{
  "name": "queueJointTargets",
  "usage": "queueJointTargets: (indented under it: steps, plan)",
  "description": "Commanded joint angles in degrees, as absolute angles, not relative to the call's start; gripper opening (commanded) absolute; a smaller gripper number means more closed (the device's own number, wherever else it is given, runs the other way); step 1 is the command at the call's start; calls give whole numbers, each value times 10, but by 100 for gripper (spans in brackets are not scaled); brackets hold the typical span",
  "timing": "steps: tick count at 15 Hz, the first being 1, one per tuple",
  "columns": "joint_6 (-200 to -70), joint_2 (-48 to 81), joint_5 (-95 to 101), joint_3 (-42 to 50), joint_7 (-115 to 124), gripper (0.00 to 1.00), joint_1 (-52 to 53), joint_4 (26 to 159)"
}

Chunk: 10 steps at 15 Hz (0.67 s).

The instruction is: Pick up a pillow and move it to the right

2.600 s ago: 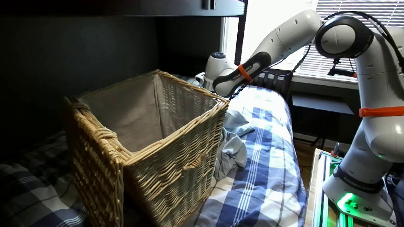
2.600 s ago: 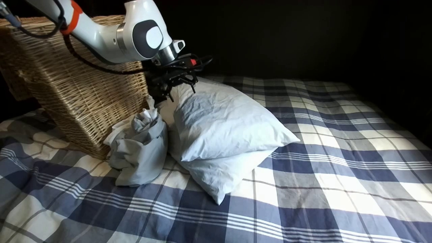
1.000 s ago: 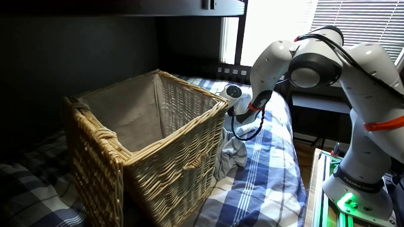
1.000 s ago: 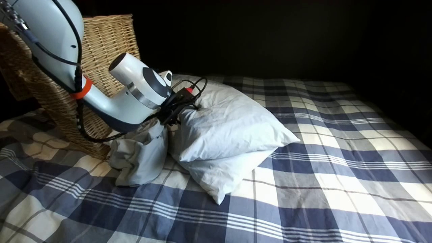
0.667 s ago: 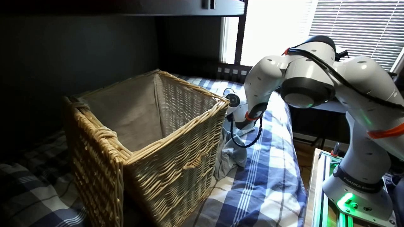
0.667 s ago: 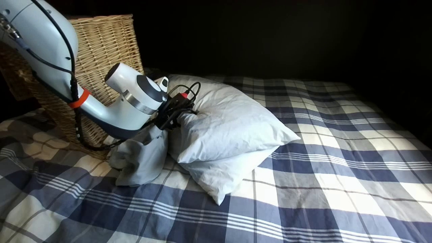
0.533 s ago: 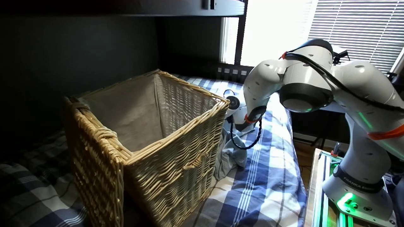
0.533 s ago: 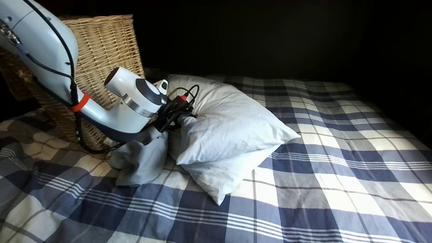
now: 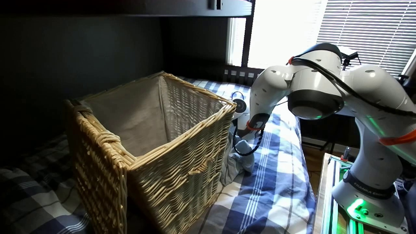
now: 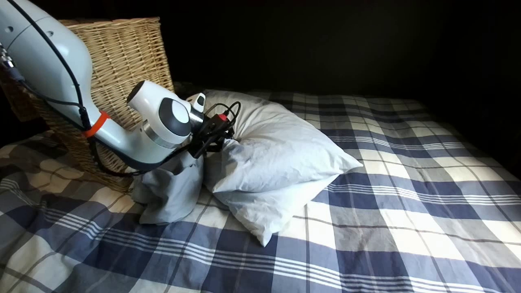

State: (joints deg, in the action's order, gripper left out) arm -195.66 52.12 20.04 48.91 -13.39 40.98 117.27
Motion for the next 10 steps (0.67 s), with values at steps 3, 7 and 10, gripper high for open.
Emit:
queueJointTargets:
  steps: [3, 7, 10]
  plan:
    - [-1943, 505, 135, 535, -177, 5, 435, 1150]
    - [-1955, 542, 85, 640, -192, 5, 465, 1083]
    - [-1960, 578, 80, 694, -201, 5, 448, 1022]
